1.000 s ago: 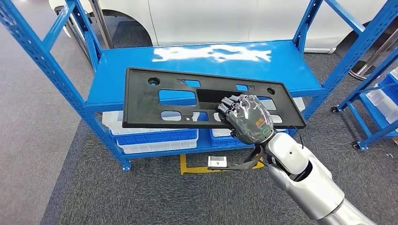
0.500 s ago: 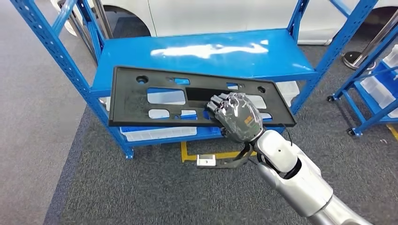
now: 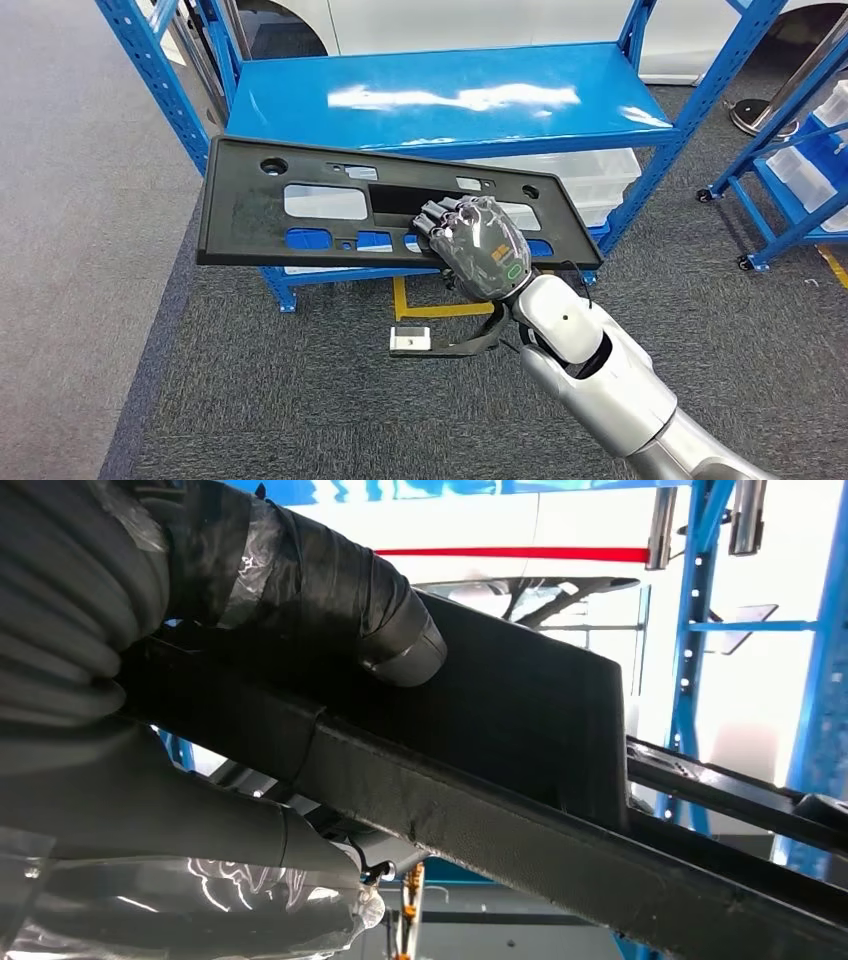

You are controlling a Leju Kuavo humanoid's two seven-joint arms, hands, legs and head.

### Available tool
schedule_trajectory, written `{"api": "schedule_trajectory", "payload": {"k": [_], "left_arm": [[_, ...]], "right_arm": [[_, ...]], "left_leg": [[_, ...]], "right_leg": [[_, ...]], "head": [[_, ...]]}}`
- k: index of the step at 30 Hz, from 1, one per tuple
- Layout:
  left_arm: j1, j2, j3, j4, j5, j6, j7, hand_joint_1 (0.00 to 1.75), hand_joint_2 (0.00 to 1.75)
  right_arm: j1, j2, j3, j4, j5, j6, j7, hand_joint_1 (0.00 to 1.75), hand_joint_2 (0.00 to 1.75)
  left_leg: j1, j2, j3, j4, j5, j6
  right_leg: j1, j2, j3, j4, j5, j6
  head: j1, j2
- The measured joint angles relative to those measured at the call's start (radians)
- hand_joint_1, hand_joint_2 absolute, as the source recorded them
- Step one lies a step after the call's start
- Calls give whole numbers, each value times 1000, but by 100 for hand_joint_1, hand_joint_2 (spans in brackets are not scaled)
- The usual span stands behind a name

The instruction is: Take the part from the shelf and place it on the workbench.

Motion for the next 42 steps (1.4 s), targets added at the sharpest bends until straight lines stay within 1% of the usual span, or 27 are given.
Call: {"api": "schedule_trajectory", "payload": {"k": [2, 4, 5, 6, 7, 8, 10, 12, 14, 16, 17, 19, 20, 21, 22, 23, 25, 27, 30, 32, 34, 35, 36, 37, 38, 40, 42], "left_arm": [[-2, -1, 0, 0, 2, -1, -5, 0, 175], [-2, -1, 0, 0, 1, -1, -6, 0, 175], [-2, -1, -1, 0, 0, -1, -8, 0, 175], [-2, -1, -2, 0, -1, -1, -9, 0, 175], [-2, -2, -3, 0, -1, -1, -11, 0, 175], [-2, -2, -5, 0, -2, -1, -12, 0, 175], [-3, -5, -8, 0, -2, -1, -16, 0, 175], [-4, -7, -10, 0, -2, -1, -19, 0, 175], [-2, -6, -11, 0, -1, 0, -20, 0, 175], [-1, -6, -11, 0, 0, 0, -21, 0, 175], [-1, -5, -12, 0, 1, 1, -22, 0, 175], [-1, -5, -13, 0, 4, 1, -24, 0, 175], [-2, -5, -13, 0, 6, 1, -25, 0, 175], [-2, -5, -14, 0, 8, 1, -26, 0, 175], [-1, -5, -14, 0, 9, 1, -26, 0, 175], [-1, -5, -15, 0, 10, 2, -26, 0, 175], [0, -5, -15, 0, 12, 4, -26, 0, 175], [0, -4, -15, 1, 14, 6, -26, 0, 175], [2, -6, -16, 2, 17, 6, -26, 0, 175], [1, -8, -16, 3, 17, 5, -27, 0, 175], [-1, -9, -16, 3, 18, 5, -27, 0, 175], [-2, -9, -17, 3, 19, 4, -28, 0, 175], [-2, -9, -17, 3, 19, 4, -29, 0, 175], [-3, -9, -17, 3, 20, 3, -30, 0, 175], [-3, -9, -17, 3, 20, 2, -31, 0, 175], [-4, -10, -17, 3, 22, -1, -34, 0, 175], [-6, -9, -17, 3, 26, -3, -37, 0, 175]], "right_arm": [[-1, 2, 1, 6, 0, 0, 1, 175, 175], [-1, 1, 3, 12, 0, 0, 2, 175, 175], [0, -2, 4, 13, 0, -1, 2, 175, 175], [2, -7, 5, 14, -1, -1, 2, 175, 175], [4, -12, 5, 14, -1, -2, 3, 175, 175], [5, -19, 5, 13, -2, -2, 3, 175, 175], [6, -30, 5, 9, -2, -3, 5, 175, 175], [8, -38, 5, 5, -2, -4, 5, 175, 175], [9, -44, 5, 3, -3, -4, 6, 175, 175], [9, -46, 5, 0, -3, -3, 7, 175, 175], [9, -47, 5, -1, -3, -3, 7, 175, 175], [9, -50, 5, -2, -4, -1, 7, 175, 175], [10, -51, 5, -2, -4, 1, 7, 175, 175], [11, -52, 5, -2, -4, 4, 7, 175, 175], [11, -53, 5, -2, -4, 6, 7, 175, 175], [11, -53, 5, -2, -5, 9, 7, 175, 175], [9, -54, 5, -5, -5, 13, 7, 175, 175], [7, -57, 5, -10, -5, 14, 7, 175, 175], [6, -60, 5, -13, -6, 14, 7, 175, 175], [6, -62, 5, -15, -6, 15, 7, 175, 175], [7, -65, 5, -16, -6, 16, 7, 175, 175], [9, -67, 5, -16, -6, 17, 7, 175, 175], [11, -69, 6, -16, -6, 18, 7, 175, 175], [13, -70, 6, -16, -6, 19, 7, 175, 175], [13, -71, 6, -16, -6, 20, 7, 175, 175], [11, -68, 6, -15, -5, 25, 7, 175, 175], [9, -58, 8, -12, 0, 33, 9, 175, 175]], "left_leg": [[2, 1, -13, -3, 18, 18], [-1, -2, -30, 0, 30, 25], [-3, -5, -38, 2, 34, 26], [-4, -11, -45, 4, 38, 26], [-5, -19, -50, 7, 41, 25], [-6, -28, -52, 9, 43, 24], [-6, -42, -61, 16, 45, 19], [-2, -56, -75, 22, 49, 10], [0, -72, -85, 22, 53, -1], [-4, -56, -100, 48, 34, -12], [-6, -38, -119, 89, 8, -18], [-4, -8, -178, 220, -53, -28], [-2, -3, -204, 276, -71, -31], [-1, -1, -215, 300, -70, -33], [0, 2, -207, 286, -52, -34], [0, 8, -181, 237, -20, -33], [-6, 43, -113, 102, 38, -27], [-14, 66, -81, 29, 55, -15], [-13, 40, -86, 17, 62, 5], [-7, 22, -86, 7, 74, 17], [-6, 4, -90, 5, 81, 24], [-7, -7, -93, 7, 82, 25], [-7, -19, -96, 10, 84, 26], [-7, -32, -99, 13, 84, 26], [-6, -45, -101, 18, 84, 25], [-6, -70, -109, 32, 82, 19], [-7, -91, -122, 43, 83, 9]], "right_leg": [[-2, 4, -31, 74, -62, 6], [-2, 6, -75, 208, -141, 10], [-2, 7, -87, 258, -162, 10], [-2, 8, -81, 271, -163, 9], [-1, 11, -55, 244, -147, 6], [-1, 19, -13, 182, -118, 2], [-1, 61, 62, 55, -77, -11], [2, 84, 84, 6, -70, -19], [1, 64, 85, -4, -71, -22], [-4, 41, 91, -21, -70, -29], [-6, 29, 94, -27, -69, -33], [-3, 5, 95, -27, -70, -39], [-2, -8, 94, -24, -71, -41], [-1, -20, 94, -22, -72, -42], [-1, -31, 93, -19, -74, -42], [-1, -40, 93, -17, -75, -42], [2, -56, 94, -13, -79, -38], [8, -72, 92, -10, -79, -31], [10, -92, 91, -8, -80, -19], [8, -55, 74, 38, -118, -12], [6, -7, 25, 156, -187, -9], [6, 2, 0, 217, -212, -9], [6, 6, -16, 255, -221, -8], [6, 8, -15, 258, -210, -9], [5, 12, 5, 222, -183, -10], [0, 48, 68, 97, -124, -12], [-4, 83, 100, 23, -104, -14]], "head": [[1, 0], [1, 0], [1, 0], [1, 0], [1, 0], [1, 0], [1, 0], [1, 0], [1, 0], [-1, 0], [-3, 0], [-4, 0], [-4, 0], [-4, 0], [-4, 0], [-4, 0], [-4, 0], [-4, 0], [-4, 0], [-4, 0], [-4, 0], [-4, 0], [-4, 0], [-4, 0], [-4, 0], [-4, 0], [-4, 0]]}}
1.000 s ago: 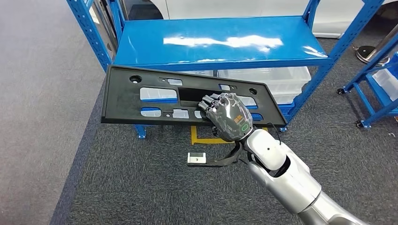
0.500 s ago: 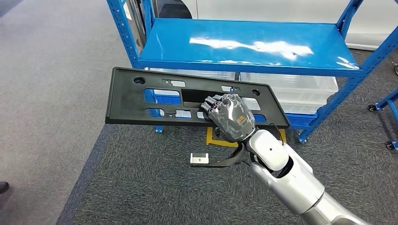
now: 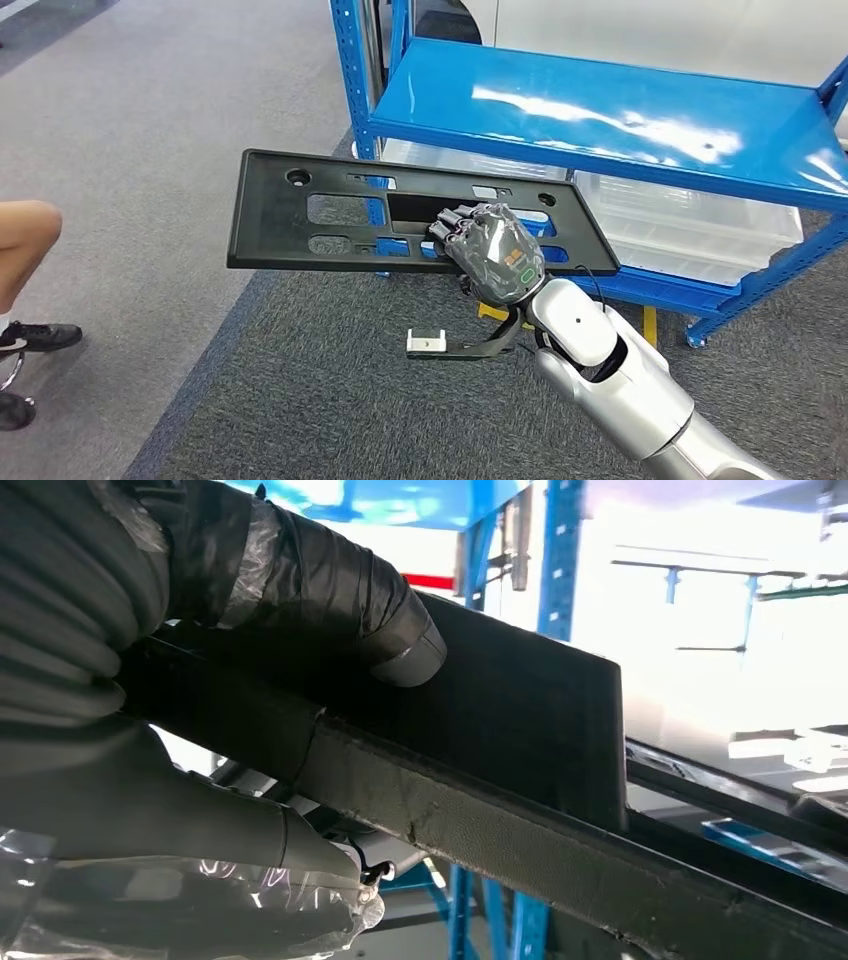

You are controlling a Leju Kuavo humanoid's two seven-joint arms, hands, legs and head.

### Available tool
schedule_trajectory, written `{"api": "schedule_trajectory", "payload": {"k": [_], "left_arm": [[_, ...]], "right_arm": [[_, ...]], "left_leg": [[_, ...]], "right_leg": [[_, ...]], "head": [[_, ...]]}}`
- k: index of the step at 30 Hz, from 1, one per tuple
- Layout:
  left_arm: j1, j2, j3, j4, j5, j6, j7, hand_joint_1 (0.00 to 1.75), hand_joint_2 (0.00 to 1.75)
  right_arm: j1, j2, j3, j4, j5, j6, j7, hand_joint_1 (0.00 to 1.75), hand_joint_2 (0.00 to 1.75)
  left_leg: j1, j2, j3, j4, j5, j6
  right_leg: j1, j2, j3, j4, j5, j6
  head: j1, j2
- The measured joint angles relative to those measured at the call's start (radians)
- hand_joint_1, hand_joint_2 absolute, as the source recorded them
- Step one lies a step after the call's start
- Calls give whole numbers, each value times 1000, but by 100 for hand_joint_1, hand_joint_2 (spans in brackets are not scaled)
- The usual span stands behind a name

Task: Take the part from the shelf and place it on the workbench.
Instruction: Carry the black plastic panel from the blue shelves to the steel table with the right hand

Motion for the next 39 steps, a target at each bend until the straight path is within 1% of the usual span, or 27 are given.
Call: {"api": "schedule_trajectory", "payload": {"k": [1, 3, 5, 7, 8, 9, 10, 11, 12, 14, 16, 18, 20, 22, 23, 24, 25, 26, 27, 29, 31, 33, 34, 36, 37, 38, 39], "left_arm": [[0, 0, 0, 0, 2, 0, 0, 0, 175], [5, 1, 0, 1, 3, -1, -1, 0, 175], [6, 1, 0, 3, 4, -1, 0, 0, 175], [5, 2, -1, 3, 4, 0, 0, 0, 175], [4, 2, -1, 3, 4, 0, 0, 0, 175], [5, 2, -1, 3, 3, 0, 0, 0, 175], [5, 2, -1, 3, 3, 0, -1, 0, 175], [6, 3, -1, 3, 2, 0, -1, 0, 175], [7, 3, -2, 3, 1, 0, -2, 0, 175], [9, 5, -4, 3, -3, 1, -6, 0, 175], [11, 7, -7, 3, -6, 1, -10, 0, 175], [14, 7, -12, 3, -7, 0, -14, 0, 175], [13, 6, -16, 3, -7, -2, -18, 0, 175], [9, 6, -20, 3, -7, -2, -19, 0, 175], [8, 6, -21, 3, -7, -2, -19, 0, 175], [7, 6, -22, 3, -8, -2, -19, 0, 175], [8, 6, -23, 3, -8, -2, -19, 0, 175], [8, 6, -24, 3, -8, -3, -19, 0, 175], [7, 6, -24, 3, -8, -3, -19, 0, 175], [5, 6, -25, 3, -8, -4, -19, 0, 175], [4, 6, -26, 4, -8, -5, -20, 0, 175], [6, 6, -26, 5, -8, -6, -20, 0, 175], [8, 7, -26, 6, -7, -7, -20, 0, 175], [8, 9, -26, 7, -6, -8, -20, 0, 175], [7, 10, -26, 7, -5, -9, -20, 0, 175], [6, 10, -26, 7, -5, -9, -20, 0, 175], [5, 11, -26, 7, -4, -9, -20, 0, 175]], "right_arm": [[0, 7, 2, 3, 3, 4, 1, 175, 175], [-2, 28, 6, 10, 7, 9, 4, 175, 175], [-5, 50, 8, 17, 9, 11, 7, 175, 175], [-6, 62, 9, 23, 11, 11, 11, 175, 175], [-6, 64, 10, 27, 13, 11, 12, 175, 175], [-6, 67, 12, 31, 14, 10, 12, 175, 175], [-6, 70, 15, 35, 16, 10, 13, 175, 175], [-6, 74, 18, 38, 17, 10, 13, 175, 175], [-7, 78, 21, 41, 19, 9, 13, 175, 175], [-9, 86, 24, 45, 20, 7, 14, 175, 175], [-11, 91, 25, 47, 21, 5, 15, 175, 175], [-12, 95, 26, 49, 21, 5, 15, 175, 175], [-14, 99, 27, 51, 21, 3, 15, 175, 175], [-15, 99, 28, 54, 21, 2, 16, 175, 175], [-14, 98, 30, 56, 21, 1, 16, 175, 175], [-13, 97, 32, 59, 21, 1, 16, 175, 175], [-12, 97, 35, 62, 21, 1, 16, 175, 175], [-12, 96, 37, 63, 21, 1, 16, 175, 175], [-12, 96, 39, 64, 21, 1, 16, 175, 175], [-13, 96, 40, 65, 21, 1, 16, 175, 175], [-14, 96, 42, 66, 21, 1, 16, 175, 175], [-16, 98, 44, 68, 22, 1, 16, 175, 175], [-18, 100, 45, 69, 22, 1, 17, 175, 175], [-23, 106, 47, 71, 22, 2, 17, 175, 175], [-25, 108, 48, 72, 22, 2, 17, 175, 175], [-27, 110, 49, 74, 22, 2, 17, 175, 175], [-29, 110, 50, 76, 22, 3, 17, 175, 175]], "left_leg": [[1, -10, -6, 2, 3, -6], [3, -21, -16, 3, 8, -19], [1, 18, -38, 44, -21, -30], [0, 73, -86, 155, -86, -40], [1, 85, -112, 217, -115, -43], [2, 90, -128, 259, -130, -45], [2, 93, -126, 267, -127, -45], [2, 96, -104, 235, -107, -42], [0, 105, -65, 171, -77, -37], [-9, 141, 9, 39, -38, -22], [-19, 157, 32, -11, -30, -9], [-17, 135, 29, -19, -20, 2], [-9, 116, 33, -33, -8, 14], [-5, 96, 33, -39, -1, 21], [-6, 85, 30, -38, 0, 22], [-6, 73, 28, -36, 1, 23], [-6, 59, 27, -33, 1, 23], [-6, 45, 26, -29, 0, 22], [-5, 31, 25, -23, -1, 20], [-4, 5, 18, -8, -6, 14], [-1, -18, 4, 1, -6, 3], [3, -41, -6, 0, -1, -10], [3, -37, -10, 4, -3, -16], [1, 13, -35, 56, -33, -28], [1, 49, -61, 110, -61, -35], [4, 72, -94, 176, -91, -41], [7, 85, -125, 235, -111, -45]], "right_leg": [[2, 3, 0, -5, -3, -2], [1, -18, -2, -10, 3, -11], [-1, -45, -1, -18, 10, -24], [2, -74, -3, -20, 13, -31], [4, -90, -5, -20, 13, -32], [6, -105, -7, -19, 13, -33], [8, -120, -9, -18, 13, -33], [9, -133, -9, -18, 13, -33], [11, -144, -9, -17, 13, -33], [15, -164, -8, -18, 12, -31], [18, -181, -7, -20, 13, -24], [20, -193, -4, -23, 13, -14], [17, -152, -11, 5, -12, -5], [13, -93, -54, 108, -75, 0], [12, -80, -84, 175, -107, 2], [12, -75, -107, 226, -124, 3], [11, -73, -117, 245, -120, 4], [11, -70, -107, 225, -96, 4], [9, -63, -81, 172, -58, 3], [4, -18, -25, 49, -3, 0], [3, 15, -5, -3, 5, -3], [5, 0, -5, -10, 7, -10], [4, -12, -2, -16, 10, -15], [0, -41, 5, -28, 15, -27], [1, -57, 8, -31, 15, -30], [2, -73, 9, -32, 15, -33], [3, -90, 9, -32, 13, -33]], "head": [[0, 0], [0, 0], [-4, 0], [-8, 0], [-8, 0], [-8, 0], [-8, 0], [-8, 0], [-8, 0], [-7, 0], [-7, 0], [-7, 0], [-7, 0], [-6, 0], [-6, 0], [-6, 0], [-6, 0], [-6, 0], [-6, 0], [-6, 0], [-6, 0], [-6, 0], [-6, 0], [-10, 0], [-11, 0], [-13, 0], [-13, 0]]}}
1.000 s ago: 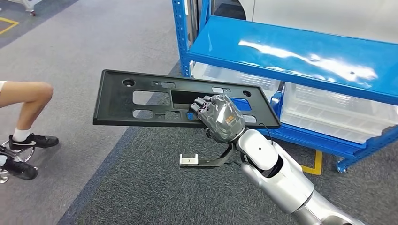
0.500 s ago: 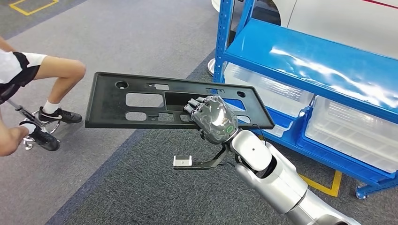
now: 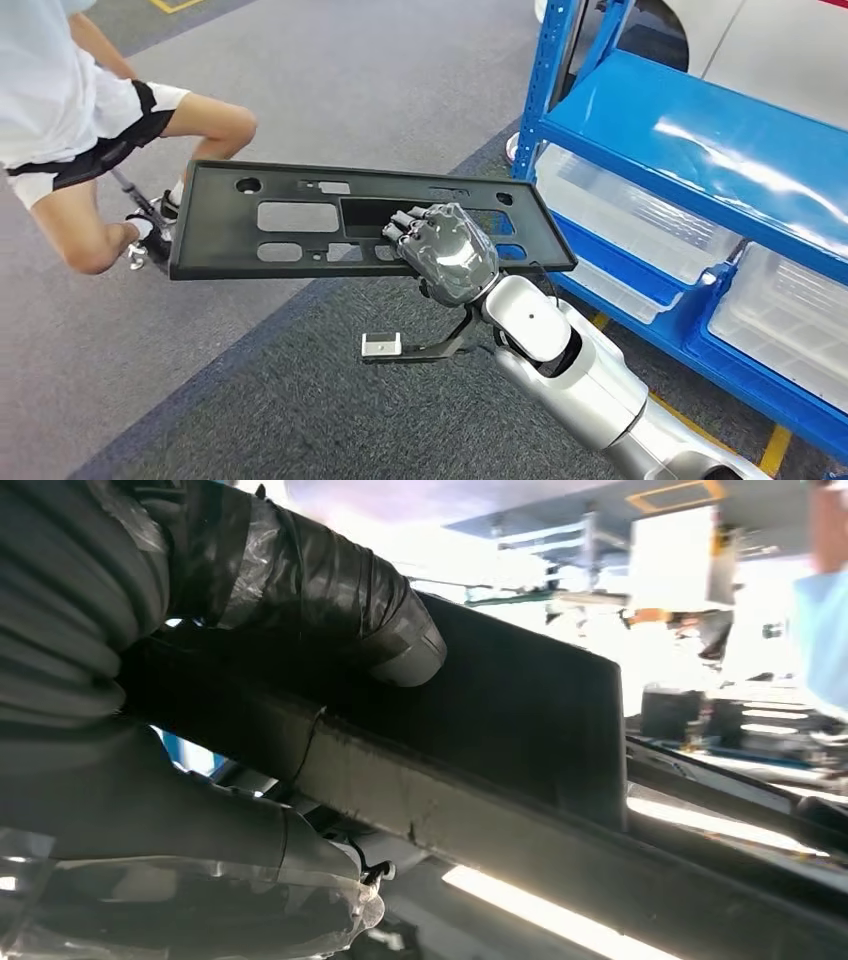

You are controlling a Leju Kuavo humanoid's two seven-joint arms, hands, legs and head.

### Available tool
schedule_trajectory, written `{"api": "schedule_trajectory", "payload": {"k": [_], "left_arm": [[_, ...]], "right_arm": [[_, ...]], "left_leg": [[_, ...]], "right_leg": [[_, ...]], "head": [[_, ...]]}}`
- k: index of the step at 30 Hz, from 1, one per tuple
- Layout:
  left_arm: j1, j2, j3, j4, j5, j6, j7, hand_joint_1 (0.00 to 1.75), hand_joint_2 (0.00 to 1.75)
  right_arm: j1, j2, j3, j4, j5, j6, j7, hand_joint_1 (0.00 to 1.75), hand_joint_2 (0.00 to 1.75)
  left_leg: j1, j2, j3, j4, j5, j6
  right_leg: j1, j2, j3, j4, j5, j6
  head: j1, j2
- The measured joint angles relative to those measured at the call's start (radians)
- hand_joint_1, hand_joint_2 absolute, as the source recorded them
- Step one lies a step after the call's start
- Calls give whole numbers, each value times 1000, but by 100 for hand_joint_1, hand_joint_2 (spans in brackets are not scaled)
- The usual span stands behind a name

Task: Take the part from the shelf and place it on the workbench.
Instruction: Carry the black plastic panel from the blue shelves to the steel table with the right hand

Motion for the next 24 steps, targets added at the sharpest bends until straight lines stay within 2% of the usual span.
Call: {"api": "schedule_trajectory", "payload": {"k": [1, 2, 3, 5, 6, 7, 8, 10, 11, 12, 14, 15, 16, 17, 18, 19, 21, 22, 23, 24], "left_arm": [[0, 0, 0, 0, 1, 0, 0, 0, 175], [1, 1, 0, 0, 2, 0, 0, 0, 175], [1, 1, 0, 0, 3, 0, 0, 0, 175], [2, 2, 0, 0, 4, 0, 0, 0, 175], [3, 3, 0, 0, 5, 0, 0, 0, 175], [4, 4, 0, 1, 5, 0, 0, 0, 175], [4, 4, 0, 1, 6, 0, 0, 0, 175], [6, 4, 0, 2, 7, 0, 0, 0, 175], [6, 3, 0, 2, 8, -1, -1, 0, 175], [4, 3, 0, 2, 9, -1, -1, 0, 175], [0, 3, -1, 2, 11, -3, -2, 0, 175], [-2, 3, -2, 2, 12, -3, -3, 0, 175], [-3, 3, -3, 2, 12, -4, -3, 0, 175], [-3, 3, -5, 2, 12, -4, -4, 0, 175], [-3, 3, -8, 2, 12, -4, -4, 0, 175], [-3, 2, -11, 3, 11, -5, -5, 0, 175], [-4, 1, -19, 3, 5, -4, -6, 0, 175], [-5, 0, -24, 3, 1, -3, -5, 0, 175], [-4, -2, -30, 4, -4, -1, -4, 0, 175], [-2, -2, -35, 4, -8, 1, -3, 0, 175]], "right_arm": [[0, 0, 2, 2, 0, 0, 0, 175, 175], [0, 2, 4, 4, 0, 1, 0, 175, 175], [-1, 3, 5, 5, 0, 1, 0, 175, 175], [-5, 8, 6, 6, 0, 1, 0, 175, 175], [-8, 10, 6, 7, 0, 1, 0, 175, 175], [-11, 11, 7, 7, 0, 1, 0, 175, 175], [-13, 12, 7, 8, 0, 1, 0, 175, 175], [-15, 16, 9, 9, 0, 1, 0, 175, 175], [-16, 18, 11, 10, 0, 2, 0, 175, 175], [-17, 20, 12, 10, 0, 3, 0, 175, 175], [-18, 20, 15, 13, 0, 5, 0, 175, 175], [-17, 19, 16, 15, 0, 6, 0, 175, 175], [-15, 18, 17, 17, 0, 7, 2, 175, 175], [-13, 17, 18, 19, 1, 7, 3, 175, 175], [-12, 16, 19, 20, 2, 6, 5, 175, 175], [-12, 13, 20, 20, 3, 5, 7, 175, 175], [-7, -4, 19, 16, 6, -4, 10, 175, 175], [1, -22, 16, 7, 7, -11, 12, 175, 175], [11, -43, 13, -4, 8, -20, 11, 175, 175], [21, -64, 7, -17, 9, -29, 10, 175, 175]], "left_leg": [[2, 6, -18, 32, -5, -3], [3, 10, -16, 27, 9, -4], [3, 17, 8, -19, 40, -4], [-4, 62, 83, -162, 99, 4], [-9, 81, 109, -214, 114, 11], [-14, 93, 120, -241, 118, 19], [-18, 89, 119, -244, 116, 27], [-16, 62, 119, -252, 121, 41], [-13, 49, 122, -257, 124, 48], [-11, 38, 125, -263, 128, 54], [-9, 14, 128, -266, 131, 64], [-10, 0, 128, -265, 131, 66], [-11, -15, 128, -264, 131, 67], [-11, -31, 128, -262, 130, 67], [-12, -46, 128, -258, 129, 67], [-12, -61, 128, -254, 127, 66], [-12, -89, 122, -241, 122, 61], [-10, -102, 117, -237, 121, 56], [-8, -115, 111, -234, 122, 51], [-5, -129, 107, -234, 123, 45]], "right_leg": [[0, -16, 0, 0, -2, 1], [0, -32, 2, 0, -4, 2], [0, -46, 4, 0, -6, 3], [3, -68, 11, 0, -12, 10], [6, -77, 13, 0, -15, 14], [9, -87, 15, -1, -17, 18], [12, -97, 16, -2, -18, 22], [13, -111, 23, -4, -23, 32], [11, -95, 22, 8, -35, 36], [9, -67, 10, 41, -58, 38], [7, -4, -46, 165, -122, 38], [7, 11, -80, 232, -147, 37], [8, 17, -105, 274, -154, 37], [8, 19, -114, 280, -140, 36], [8, 22, -105, 246, -107, 34], [7, 33, -80, 182, -64, 31], [4, 79, -35, 62, -7, 27], [4, 95, -23, 30, 3, 25], [5, 99, -21, 21, 1, 25], [6, 86, -18, 17, 2, 23]], "head": [[0, 0], [0, 0], [0, 0], [0, 0], [0, 0], [0, 0], [0, 0], [1, 0], [1, 0], [1, 0], [2, 0], [2, 0], [2, 0], [2, 0], [2, 0], [2, 0], [2, 0], [2, 0], [2, 0], [2, 0]]}}
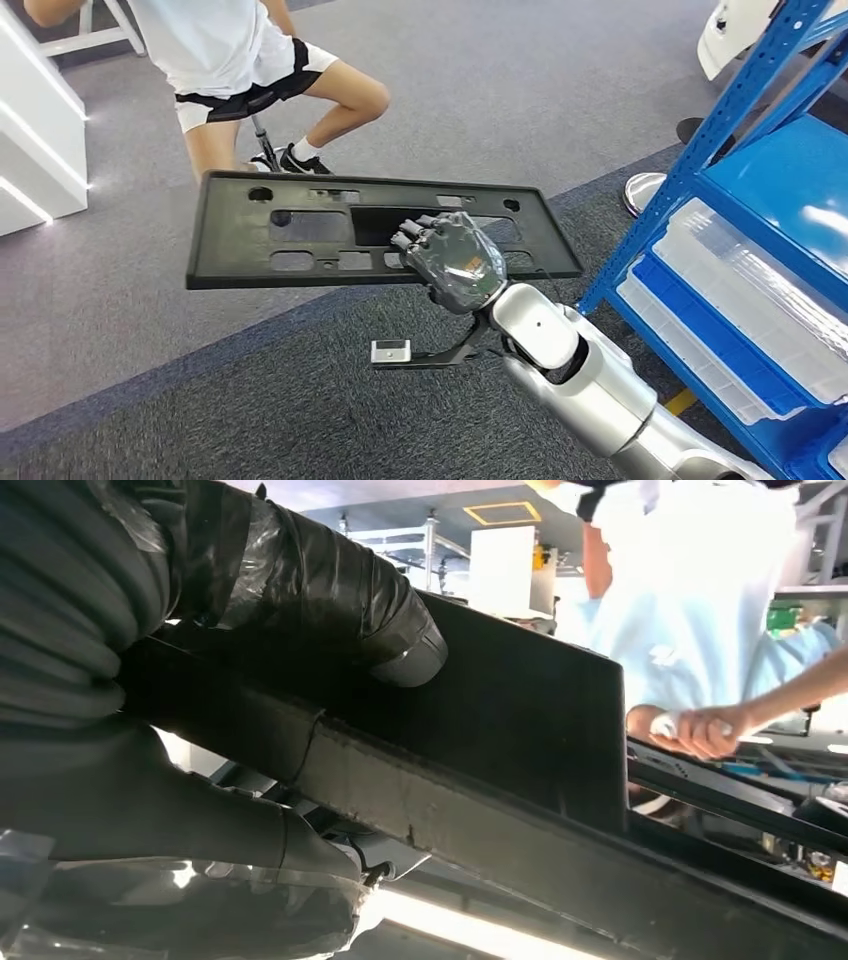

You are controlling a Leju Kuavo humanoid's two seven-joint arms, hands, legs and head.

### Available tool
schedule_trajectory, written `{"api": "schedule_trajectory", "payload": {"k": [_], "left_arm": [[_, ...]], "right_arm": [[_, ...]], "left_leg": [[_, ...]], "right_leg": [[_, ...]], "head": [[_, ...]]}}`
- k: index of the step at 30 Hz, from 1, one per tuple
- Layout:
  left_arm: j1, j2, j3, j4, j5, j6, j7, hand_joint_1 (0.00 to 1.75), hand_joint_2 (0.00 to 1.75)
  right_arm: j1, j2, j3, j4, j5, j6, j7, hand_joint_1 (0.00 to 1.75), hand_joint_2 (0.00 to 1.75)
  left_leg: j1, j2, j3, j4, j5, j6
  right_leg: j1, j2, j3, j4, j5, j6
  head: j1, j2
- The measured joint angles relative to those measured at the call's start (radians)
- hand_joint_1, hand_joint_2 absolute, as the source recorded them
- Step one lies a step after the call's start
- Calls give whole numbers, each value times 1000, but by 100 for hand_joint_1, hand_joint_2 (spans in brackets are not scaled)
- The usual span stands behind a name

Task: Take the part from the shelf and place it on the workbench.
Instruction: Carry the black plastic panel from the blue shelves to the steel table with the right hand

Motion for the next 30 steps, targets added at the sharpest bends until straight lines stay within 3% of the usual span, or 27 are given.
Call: {"api": "schedule_trajectory", "payload": {"k": [1, 2, 3, 5, 7, 8, 9, 12, 14, 16, 18, 20, 22, 23, 24, 25, 27, 29, 30], "left_arm": [[3, 0, -5, 0, -2, 2, 1, 0, 175], [6, 0, -9, 0, -4, 2, 2, 0, 175], [7, 0, -12, 0, -7, 3, 3, 0, 175], [5, -1, -22, 0, -14, 7, 6, 0, 175], [1, -1, -35, 0, -22, 10, 11, 0, 175], [0, 0, -41, 0, -25, 11, 14, 0, 175], [0, 0, -49, 0, -33, 10, 17, 0, 175], [-1, 14, -81, 0, -72, -7, 23, 0, 175], [2, 33, -106, 0, -91, -29, 19, 0, 175], [7, 51, -126, 0, -100, -45, 12, 0, 175], [10, 64, -140, 0, -102, -50, 8, 0, 175], [5, 75, -150, 0, -103, -49, 5, 0, 175], [-1, 80, -158, 0, -103, -49, 4, 0, 175], [-3, 81, -161, 0, -103, -51, 3, 0, 175], [-4, 81, -163, 0, -103, -53, 1, 0, 175], [-4, 81, -165, 0, -102, -56, -1, 0, 175], [-4, 86, -167, 0, -92, -62, 0, 0, 175], [-4, 97, -167, 1, -74, -68, 6, 0, 175], [-3, 103, -167, 1, -65, -71, 9, 0, 175]], "right_arm": [[8, -20, -6, -11, 0, -7, -2, 175, 175], [15, -34, -12, -19, 0, -11, -2, 175, 175], [21, -50, -18, -27, 0, -15, -3, 175, 175], [44, -94, -34, -51, -5, -33, -14, 175, 175], [83, -156, -62, -77, -15, -56, -41, 175, 175], [104, -186, -78, -86, -21, -64, -54, 175, 175], [124, -216, -99, -95, -27, -71, -63, 175, 175], [196, -315, -193, -128, -55, -110, -90, 175, 175], [257, -380, -286, -145, -75, -136, -128, 175, 175], [308, -427, -375, -154, -84, -141, -156, 175, 175], [337, -454, -434, -163, -83, -137, -167, 175, 175], [361, -473, -473, -173, -79, -131, -173, 175, 175], [386, -484, -498, -177, -74, -124, -175, 175, 175], [396, -487, -507, -177, -70, -120, -174, 175, 175], [403, -489, -514, -179, -67, -117, -175, 175, 175], [406, -490, -520, -182, -61, -113, -177, 175, 175], [408, -487, -523, -195, -42, -95, -181, 175, 175], [404, -468, -506, -214, 2, -62, -166, 175, 175], [398, -449, -488, -223, 28, -43, -146, 175, 175]], "left_leg": [[2, -5, -3, 1, 0, -5], [1, 8, -7, 10, -7, -10], [-2, 35, -19, 36, -23, -14], [-1, 105, -69, 144, -81, -24], [6, 134, -126, 259, -125, -32], [9, 138, -134, 275, -122, -35], [11, 143, -120, 250, -100, -37], [7, 189, -13, 53, -19, -25], [-3, 198, 12, 2, -14, -11], [-6, 173, 13, -6, -12, 3], [-4, 156, 23, -24, -5, 18], [-3, 140, 32, -36, -1, 29], [-6, 117, 32, -34, -2, 32], [-7, 103, 32, -31, -3, 32], [-7, 89, 32, -27, -5, 31], [-6, 74, 31, -20, -8, 28], [-5, 47, 25, -1, -17, 18], [-4, 24, 10, 13, -21, 8], [-3, 12, 4, 15, -19, 2]], "right_leg": [[0, -14, 4, -4, 2, -4], [-2, -26, 8, -10, 4, -9], [-5, -37, 12, -15, 6, -14], [-5, -63, 19, -20, 5, -19], [-3, -98, 24, -20, -1, -18], [-3, -115, 27, -20, -4, -17], [-3, -130, 31, -20, -8, -15], [-1, -169, 44, -20, -20, -1], [1, -193, 51, -22, -26, 10], [1, -210, 60, -29, -30, 22], [-5, -166, 57, -8, -50, 30], [-9, -95, 12, 94, -107, 32], [-9, -71, -54, 219, -155, 33], [-10, -69, -73, 247, -154, 33], [-10, -68, -75, 237, -132, 34], [-13, -63, -58, 190, -93, 35], [-20, -19, -8, 70, -33, 39], [-23, 18, 14, 15, -21, 38], [-20, 17, 14, 13, -23, 34]], "head": [[0, 0], [-1, 0], [-2, 0], [-6, 0], [-6, 0], [-6, 0], [-6, 0], [-6, 0], [-5, 0], [-5, 0], [-4, 0], [-4, 0], [-4, 0], [-4, 0], [-4, 0], [-4, 0], [-3, 0], [-3, 0], [-3, 0]]}}
